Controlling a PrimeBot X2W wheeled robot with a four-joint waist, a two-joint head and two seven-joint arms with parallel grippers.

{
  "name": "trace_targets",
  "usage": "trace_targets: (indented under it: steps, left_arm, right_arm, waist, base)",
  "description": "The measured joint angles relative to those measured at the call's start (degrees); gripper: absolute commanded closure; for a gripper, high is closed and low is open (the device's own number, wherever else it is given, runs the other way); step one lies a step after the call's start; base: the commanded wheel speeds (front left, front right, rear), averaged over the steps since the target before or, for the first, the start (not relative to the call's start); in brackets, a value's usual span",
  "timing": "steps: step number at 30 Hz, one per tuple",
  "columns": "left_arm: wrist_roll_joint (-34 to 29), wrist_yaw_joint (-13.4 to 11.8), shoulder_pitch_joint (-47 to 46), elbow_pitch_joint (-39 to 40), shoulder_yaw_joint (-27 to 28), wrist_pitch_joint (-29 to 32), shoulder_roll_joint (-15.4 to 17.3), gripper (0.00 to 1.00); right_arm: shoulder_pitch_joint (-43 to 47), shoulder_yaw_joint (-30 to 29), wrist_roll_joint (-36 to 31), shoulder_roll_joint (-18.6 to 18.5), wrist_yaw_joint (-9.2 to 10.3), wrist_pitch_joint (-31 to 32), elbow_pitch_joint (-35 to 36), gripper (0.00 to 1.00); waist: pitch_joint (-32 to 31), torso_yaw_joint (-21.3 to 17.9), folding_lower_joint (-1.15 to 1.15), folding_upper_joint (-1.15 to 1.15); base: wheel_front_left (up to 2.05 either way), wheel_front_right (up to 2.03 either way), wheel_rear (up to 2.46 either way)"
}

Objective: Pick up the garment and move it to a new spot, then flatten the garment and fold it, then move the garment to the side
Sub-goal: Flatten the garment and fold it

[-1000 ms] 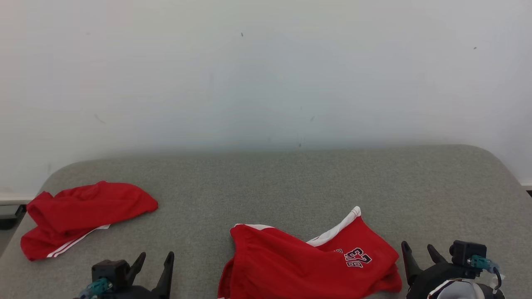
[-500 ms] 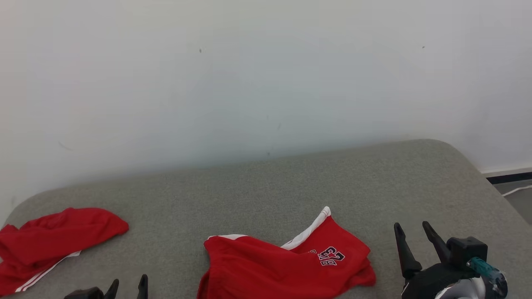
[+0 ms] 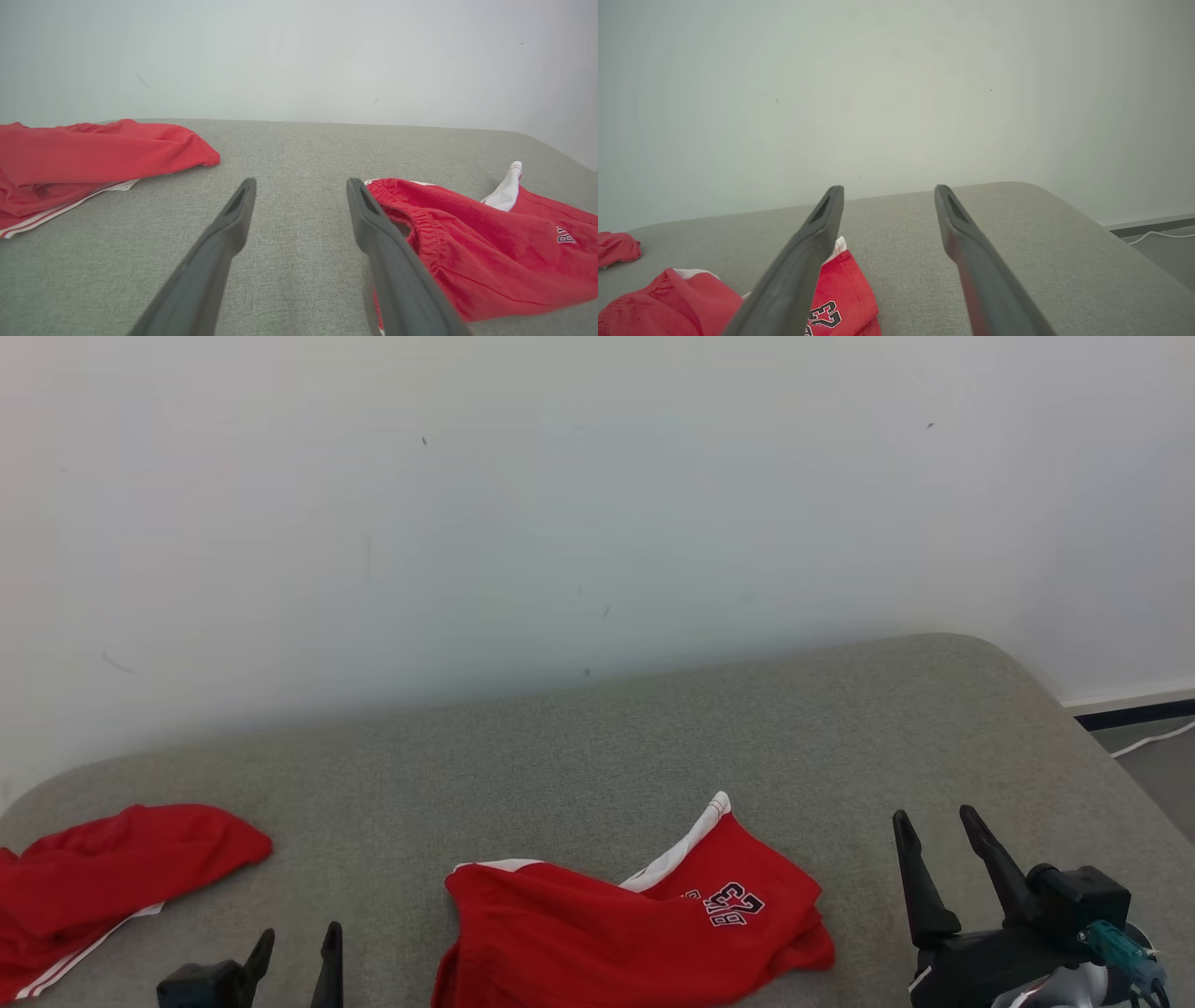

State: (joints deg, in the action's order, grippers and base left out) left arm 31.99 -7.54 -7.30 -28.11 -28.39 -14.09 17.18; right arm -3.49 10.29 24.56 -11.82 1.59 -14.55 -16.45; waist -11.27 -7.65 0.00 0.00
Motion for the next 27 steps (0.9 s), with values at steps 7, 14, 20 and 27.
trace_targets:
  steps: [7,14,20,27]
  left_arm:
    - [-3.3,0.0,0.0,2.1,1.8,1.4,-1.1,0.0]
    - [-7.4,0.0,0.0,4.8,2.4,3.9,-3.1,0.0]
    - [-10.5,0.0,-0.5,6.9,1.5,6.1,-4.9,0.0]
    - [-14.0,0.0,-2.6,9.5,0.0,8.1,-5.2,0.0]
  right_arm:
    - [1.3,0.1,1.0,0.0,0.43,4.5,1.8,0.0]
    - [-9.6,3.4,2.0,-2.0,-0.08,20.8,-4.8,0.0]
    - [-14.2,3.8,4.1,-3.1,-0.09,33.3,-13.8,0.0]
    - [-17.6,5.2,4.8,-3.4,-0.58,42.5,-19.5,0.0]
  waist:
    - [0.9,0.6,0.0,0.0]
    - [2.6,2.2,0.01,0.0]
    - [4.1,4.8,0.01,0.0]
    - [6.2,9.0,0.01,0.0]
  base:
    - [0.0,0.0,0.0]
    - [0.0,0.0,0.0]
    - [0.0,0.0,0.0]
    - [0.0,0.0,0.0]
